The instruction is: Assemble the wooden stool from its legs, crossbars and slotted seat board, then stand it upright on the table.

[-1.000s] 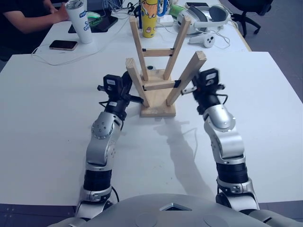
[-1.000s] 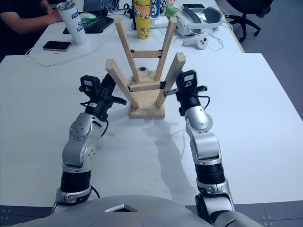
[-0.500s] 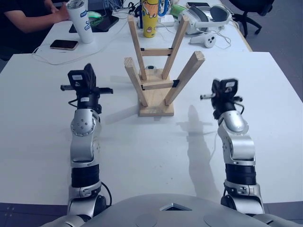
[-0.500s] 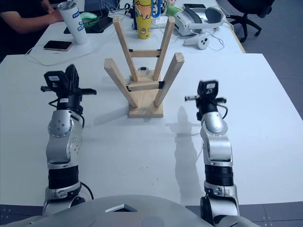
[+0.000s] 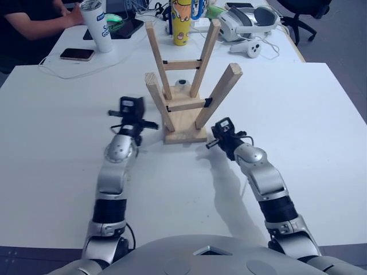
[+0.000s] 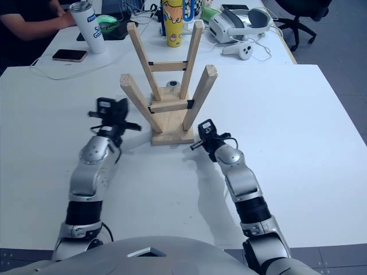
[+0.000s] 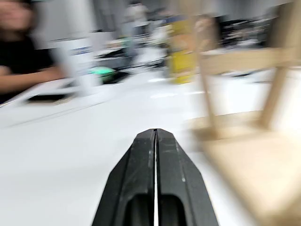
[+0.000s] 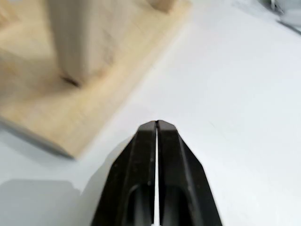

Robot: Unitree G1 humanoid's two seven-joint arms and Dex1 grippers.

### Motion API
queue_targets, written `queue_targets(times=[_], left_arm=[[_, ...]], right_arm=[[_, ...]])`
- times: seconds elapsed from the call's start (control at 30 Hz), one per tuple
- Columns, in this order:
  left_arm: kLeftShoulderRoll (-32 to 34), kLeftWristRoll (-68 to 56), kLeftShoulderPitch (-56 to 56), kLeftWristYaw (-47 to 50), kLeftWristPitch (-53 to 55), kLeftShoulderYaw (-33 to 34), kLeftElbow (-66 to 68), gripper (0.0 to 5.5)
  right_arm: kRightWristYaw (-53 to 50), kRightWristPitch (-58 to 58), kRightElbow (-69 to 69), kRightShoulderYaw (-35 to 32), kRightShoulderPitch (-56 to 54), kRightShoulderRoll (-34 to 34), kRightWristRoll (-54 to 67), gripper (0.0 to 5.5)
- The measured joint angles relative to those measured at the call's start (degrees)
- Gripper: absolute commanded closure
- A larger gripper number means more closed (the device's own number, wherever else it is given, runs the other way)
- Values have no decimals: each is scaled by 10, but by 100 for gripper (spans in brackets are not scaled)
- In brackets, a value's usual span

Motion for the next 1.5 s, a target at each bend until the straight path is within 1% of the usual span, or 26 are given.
queue_targets(times=[0.03, 0.1, 0.2, 0.27, 0.37, 0.53, 0.7, 0.77, 0.87, 0.93, 1.0, 1.07, 1.13, 1.17, 1.27, 1.37, 1.4, 1.43, 1.47, 1.5], left_arm=[[14, -2, 14, -5, 1, 16, 2, 549], [44, -13, 44, -41, 20, 22, 9, 549], [82, -42, 99, -151, 73, -44, 1, 549], [103, -69, 126, -223, 103, -98, -36, 549], [104, -91, 123, -256, 138, -136, -82, 549], [58, -101, 92, -240, 138, -162, -100, 549], [2, -85, 46, -184, 112, -170, -75, 549], [-8, -67, 35, -158, 108, -173, -59, 549], [-2, -34, 31, -133, 119, -185, -29, 549], [8, -20, 34, -129, 132, -194, -12, 549], [13, -19, 33, -129, 136, -197, -13, 549], [19, -18, 33, -131, 139, -199, -13, 549], [19, -18, 33, -130, 138, -197, -12, 549], [19, -19, 33, -129, 135, -196, -13, 549], [19, -20, 33, -129, 126, -196, -10, 549], [19, -20, 33, -130, 119, -194, 0, 549], [19, -21, 33, -130, 118, -192, 3, 549], [19, -21, 32, -130, 117, -188, 6, 549], [19, -21, 30, -130, 114, -186, 6, 549], [19, -21, 30, -130, 112, -185, 5, 549]], right_arm=[[4, 0, 2, -1, 6, -2, 0, 550], [9, -6, 3, 8, 12, -4, -2, 550], [26, -12, 3, 27, 15, 2, 1, 550], [37, -19, -2, 37, 21, 6, 6, 550], [46, -19, -7, 47, 23, 8, 8, 550], [52, -20, -9, 52, 24, 11, 7, 550], [78, -21, -10, 75, 16, 7, 7, 550], [86, -20, -8, 83, 12, 10, 7, 550], [93, -20, -6, 77, 9, 11, 11, 550], [102, -16, -5, 56, 4, 1, 23, 550], [106, -14, -5, 17, -13, -17, 32, 550], [115, -9, -18, -73, -64, -44, 82, 550], [121, -6, -37, -135, -121, -47, 135, 550], [122, 0, -52, -173, -172, -43, 188, 550], [100, 13, -78, -248, -289, -18, 321, 550], [30, 13, -100, -314, -419, 17, 446, 550], [-2, 17, -122, -320, -444, 41, 486, 550], [-19, 26, -146, -306, -442, 65, 510, 550], [-26, 42, -162, -276, -421, 81, 518, 550], [-36, 68, -168, -227, -374, 94, 510, 550]])
